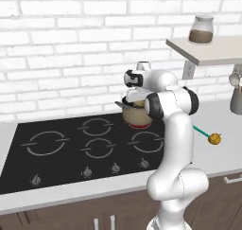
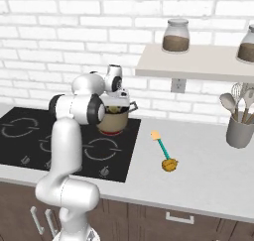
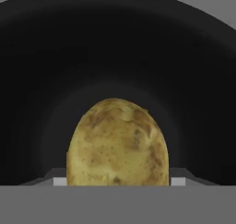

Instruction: Put the squash and potato in the pot. Retrieve the spatula and lightly stir the vegetables in the pot.

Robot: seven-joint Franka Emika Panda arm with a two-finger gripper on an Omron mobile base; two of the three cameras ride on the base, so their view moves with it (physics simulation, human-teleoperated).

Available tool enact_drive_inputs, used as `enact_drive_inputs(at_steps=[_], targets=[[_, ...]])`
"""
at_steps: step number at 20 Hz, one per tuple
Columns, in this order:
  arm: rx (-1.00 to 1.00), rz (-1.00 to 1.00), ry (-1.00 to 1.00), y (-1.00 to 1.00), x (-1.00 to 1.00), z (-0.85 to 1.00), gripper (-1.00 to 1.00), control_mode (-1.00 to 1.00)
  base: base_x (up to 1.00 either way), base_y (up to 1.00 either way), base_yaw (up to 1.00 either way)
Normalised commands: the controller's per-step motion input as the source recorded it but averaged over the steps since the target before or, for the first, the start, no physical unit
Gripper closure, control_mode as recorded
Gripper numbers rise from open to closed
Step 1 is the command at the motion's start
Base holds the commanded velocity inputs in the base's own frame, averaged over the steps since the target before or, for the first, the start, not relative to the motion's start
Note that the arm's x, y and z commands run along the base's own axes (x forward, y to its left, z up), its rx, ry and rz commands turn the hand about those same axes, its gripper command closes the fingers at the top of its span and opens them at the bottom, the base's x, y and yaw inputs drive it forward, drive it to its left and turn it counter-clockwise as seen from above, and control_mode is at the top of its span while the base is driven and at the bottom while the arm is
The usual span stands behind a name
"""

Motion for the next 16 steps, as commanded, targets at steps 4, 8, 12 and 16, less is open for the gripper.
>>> enact_drive_inputs(at_steps=[4, 8, 12, 16], targets=[[0.00, 0.00, -0.08, 0.10, 0.06, -0.32, 1.00, -1.00, 0.00, 0.00, 0.00], [0.00, 0.00, -0.01, 0.28, -0.06, -0.18, 1.00, -1.00, 0.00, 0.00, 0.00], [0.00, 0.00, 0.00, 0.42, -0.05, -0.18, -1.00, -1.00, 0.00, 0.00, 0.00], [0.00, 0.00, -0.05, 0.16, -0.06, -0.03, -1.00, -1.00, 0.00, 0.00, 0.00]])
